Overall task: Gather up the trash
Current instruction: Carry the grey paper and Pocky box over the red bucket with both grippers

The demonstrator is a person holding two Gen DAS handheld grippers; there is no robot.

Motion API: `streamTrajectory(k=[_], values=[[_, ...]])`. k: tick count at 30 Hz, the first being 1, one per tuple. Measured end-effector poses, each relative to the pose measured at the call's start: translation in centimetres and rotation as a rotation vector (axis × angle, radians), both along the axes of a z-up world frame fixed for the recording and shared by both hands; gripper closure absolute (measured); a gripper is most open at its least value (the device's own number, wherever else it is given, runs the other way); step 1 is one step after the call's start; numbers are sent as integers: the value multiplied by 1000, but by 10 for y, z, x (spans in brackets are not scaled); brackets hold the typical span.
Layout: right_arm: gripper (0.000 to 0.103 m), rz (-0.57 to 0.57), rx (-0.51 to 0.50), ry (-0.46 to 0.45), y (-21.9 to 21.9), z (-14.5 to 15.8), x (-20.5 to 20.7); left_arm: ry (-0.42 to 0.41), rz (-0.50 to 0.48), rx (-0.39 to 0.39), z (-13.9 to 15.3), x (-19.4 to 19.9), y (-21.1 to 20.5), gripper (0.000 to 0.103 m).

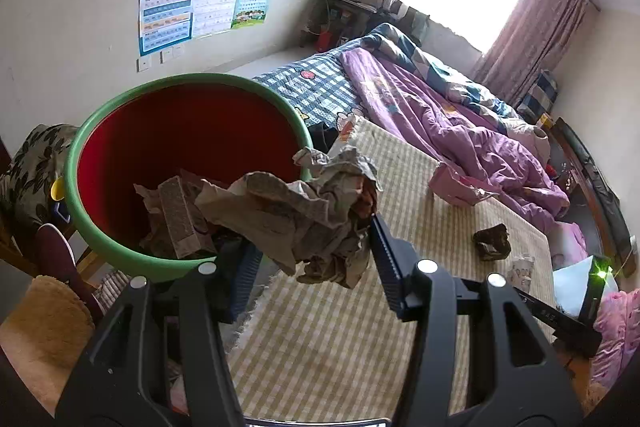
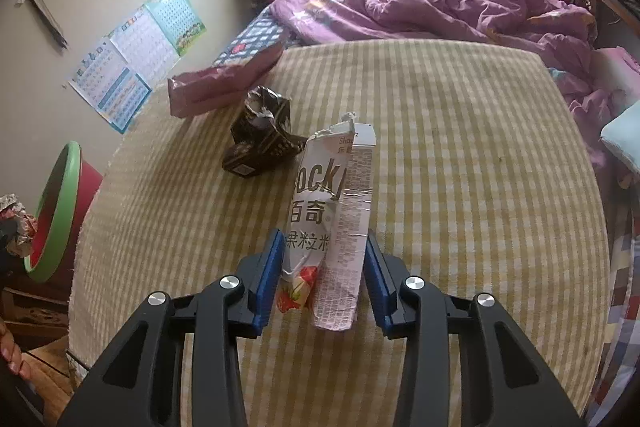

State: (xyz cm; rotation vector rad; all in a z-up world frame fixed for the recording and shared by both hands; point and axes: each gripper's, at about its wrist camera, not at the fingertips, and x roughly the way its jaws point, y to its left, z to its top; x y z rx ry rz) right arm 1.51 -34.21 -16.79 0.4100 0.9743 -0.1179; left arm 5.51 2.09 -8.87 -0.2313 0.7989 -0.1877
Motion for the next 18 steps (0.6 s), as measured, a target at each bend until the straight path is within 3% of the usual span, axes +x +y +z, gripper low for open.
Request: streamTrajectory(k=[6, 18], values=[[65, -3, 3, -60, 8, 16, -5, -2, 8, 2, -1, 2, 5, 53], [65, 116, -9, -159, 53, 51, 6, -17, 9, -1, 1, 0, 9, 53]])
